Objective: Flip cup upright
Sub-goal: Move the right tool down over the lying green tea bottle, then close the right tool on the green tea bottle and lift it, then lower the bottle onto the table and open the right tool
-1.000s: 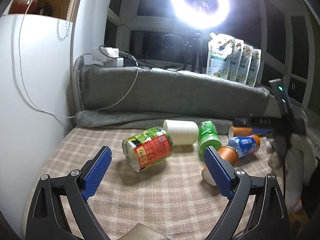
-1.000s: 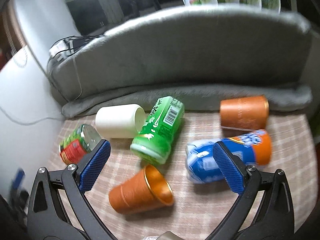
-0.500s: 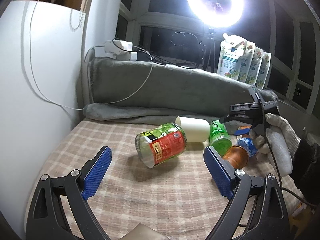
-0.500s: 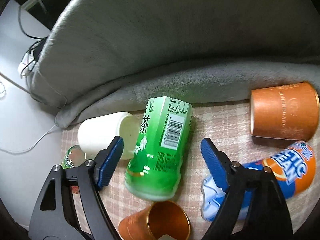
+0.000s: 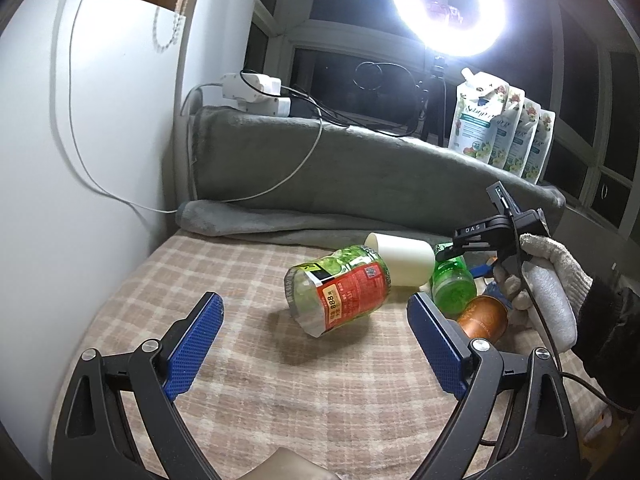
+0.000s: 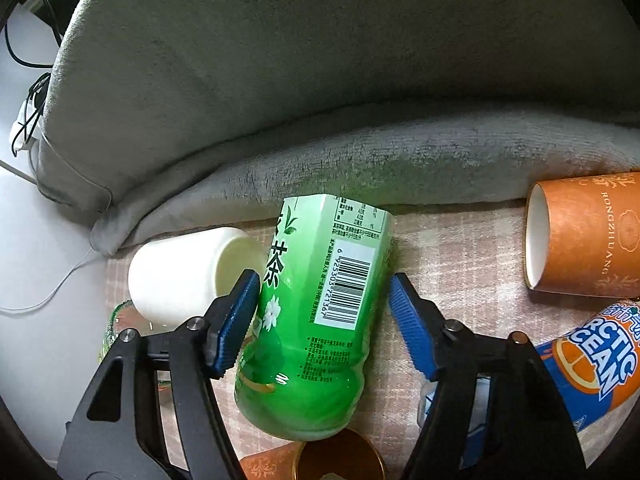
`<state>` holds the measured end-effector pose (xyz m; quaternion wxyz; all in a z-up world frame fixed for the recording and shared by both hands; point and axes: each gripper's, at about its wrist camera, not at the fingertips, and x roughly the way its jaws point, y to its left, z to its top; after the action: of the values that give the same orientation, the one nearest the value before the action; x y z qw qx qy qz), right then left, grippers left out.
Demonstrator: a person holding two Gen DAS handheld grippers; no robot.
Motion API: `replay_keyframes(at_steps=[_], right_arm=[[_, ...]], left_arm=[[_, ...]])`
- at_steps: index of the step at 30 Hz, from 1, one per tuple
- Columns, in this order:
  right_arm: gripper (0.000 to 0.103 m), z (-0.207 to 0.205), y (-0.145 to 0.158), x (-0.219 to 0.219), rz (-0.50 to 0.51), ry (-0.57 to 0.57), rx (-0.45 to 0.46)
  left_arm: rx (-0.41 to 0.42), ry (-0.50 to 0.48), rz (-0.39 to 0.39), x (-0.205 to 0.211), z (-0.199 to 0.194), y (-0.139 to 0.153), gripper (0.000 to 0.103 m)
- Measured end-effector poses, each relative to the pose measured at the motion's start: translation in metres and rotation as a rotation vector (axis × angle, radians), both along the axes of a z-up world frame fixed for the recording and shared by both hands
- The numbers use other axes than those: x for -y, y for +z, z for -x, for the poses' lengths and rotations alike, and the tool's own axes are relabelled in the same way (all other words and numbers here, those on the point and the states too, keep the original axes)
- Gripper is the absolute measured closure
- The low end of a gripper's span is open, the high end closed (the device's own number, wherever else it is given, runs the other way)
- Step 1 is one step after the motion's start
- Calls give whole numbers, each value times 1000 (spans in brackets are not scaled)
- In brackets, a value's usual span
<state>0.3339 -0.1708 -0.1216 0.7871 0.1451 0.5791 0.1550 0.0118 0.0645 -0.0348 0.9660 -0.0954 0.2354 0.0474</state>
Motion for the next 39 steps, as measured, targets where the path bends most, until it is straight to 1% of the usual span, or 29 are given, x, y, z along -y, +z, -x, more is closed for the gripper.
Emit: replay_keyframes(at_steps=[4,10,22,26,29,32,37,39], right_arm=[[37,-1,1,-6,7,9,5],[38,4,5,-2,-5,3,25],[40,23,48,18,-42,-4,197],[40,36,64,27,-65,2,234],[40,51,77,35,-99,31,251],[40,70,90,36,-148,84,252],[40,114,99,22,-202,239,227],[40,128,95,11,-235,297,191]], left_arm=[[1,0,0,0,0,0,10],[3,-1,-1,-1,0,2,10],[20,-5,-13,2,8,9,10],[29,-5,-21,4,11,13,10],[32,-5,-26,5,13,15,10],[34,-3,-32,5,15,18,10],[15,-7,-31,4,15,19,10],[2,-17,-17,2,15,17,10]])
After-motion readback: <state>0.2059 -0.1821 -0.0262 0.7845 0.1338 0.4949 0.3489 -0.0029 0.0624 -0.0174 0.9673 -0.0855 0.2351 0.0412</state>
